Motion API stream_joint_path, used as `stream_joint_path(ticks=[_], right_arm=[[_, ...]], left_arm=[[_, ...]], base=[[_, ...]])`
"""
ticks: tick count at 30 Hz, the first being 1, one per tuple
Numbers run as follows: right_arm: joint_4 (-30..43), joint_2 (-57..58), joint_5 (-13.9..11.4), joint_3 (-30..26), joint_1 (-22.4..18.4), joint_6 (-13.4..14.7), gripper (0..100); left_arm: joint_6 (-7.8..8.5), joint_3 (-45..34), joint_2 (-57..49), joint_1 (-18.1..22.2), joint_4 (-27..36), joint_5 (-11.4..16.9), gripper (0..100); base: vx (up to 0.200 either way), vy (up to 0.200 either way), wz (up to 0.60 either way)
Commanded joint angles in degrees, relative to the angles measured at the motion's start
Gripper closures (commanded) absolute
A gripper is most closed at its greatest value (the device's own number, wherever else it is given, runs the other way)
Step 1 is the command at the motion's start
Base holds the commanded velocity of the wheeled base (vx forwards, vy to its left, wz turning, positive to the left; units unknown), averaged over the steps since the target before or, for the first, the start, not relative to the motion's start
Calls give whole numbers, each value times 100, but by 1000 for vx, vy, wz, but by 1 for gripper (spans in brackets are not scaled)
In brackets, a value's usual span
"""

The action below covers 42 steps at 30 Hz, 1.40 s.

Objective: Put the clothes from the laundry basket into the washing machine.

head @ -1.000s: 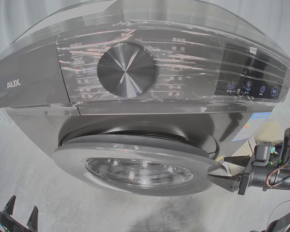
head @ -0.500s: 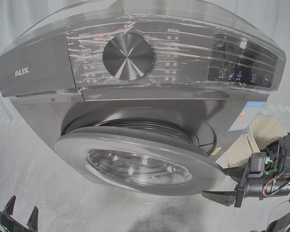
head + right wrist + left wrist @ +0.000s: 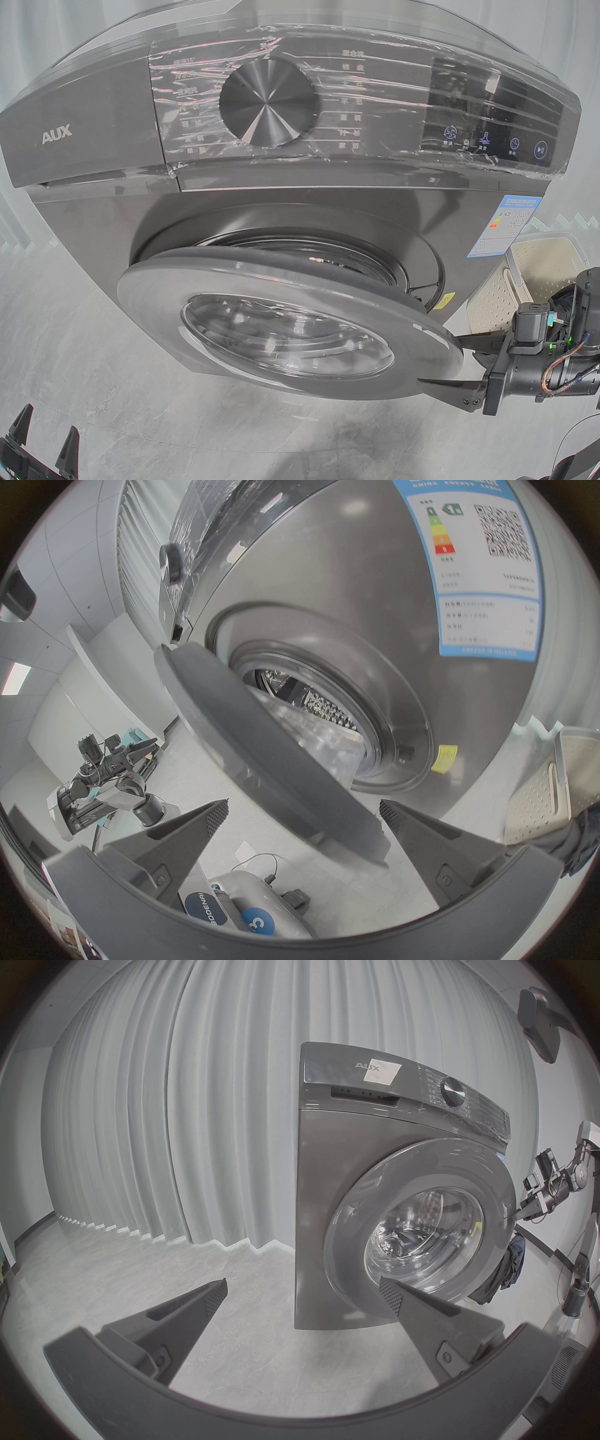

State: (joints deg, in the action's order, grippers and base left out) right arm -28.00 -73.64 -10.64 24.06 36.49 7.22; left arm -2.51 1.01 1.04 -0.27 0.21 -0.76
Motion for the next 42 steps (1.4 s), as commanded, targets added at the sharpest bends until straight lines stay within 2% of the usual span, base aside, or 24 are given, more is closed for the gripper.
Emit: stream_joint_path(ticks=[1,9,15,18,21,25,31,38,42], right_arm=[[-4,-247,-8,19,52,17,0],[-30,-71,-96,-306,333,43,0],[-39,-115,-34,-104,262,61,0],[-39,-352,18,107,-54,17,0],[-39,-449,18,178,-124,17,0],[-39,-476,10,37,-36,17,0],[-39,-423,-8,-130,315,52,0],[-39,-352,-8,-192,280,34,0],[-39,-71,-8,-420,262,25,0]], left_arm=[[-4,-84,-77,0,-3,-4,0],[5,-84,-77,0,-3,-4,0],[5,-84,-77,0,6,-4,0],[5,-84,-77,0,-3,-4,0],[5,-84,-77,0,6,-4,0],[-4,-84,-77,0,6,-4,0],[-4,-84,-77,0,-3,-4,0],[-4,-84,-77,0,6,-4,0],[-4,-84,-77,0,-3,-4,0]], base=[[0,0,0],[0,0,0],[0,0,0],[-133,0,0],[-200,0,0],[-50,0,0],[0,0,0],[0,0,0],[0,0,0]])
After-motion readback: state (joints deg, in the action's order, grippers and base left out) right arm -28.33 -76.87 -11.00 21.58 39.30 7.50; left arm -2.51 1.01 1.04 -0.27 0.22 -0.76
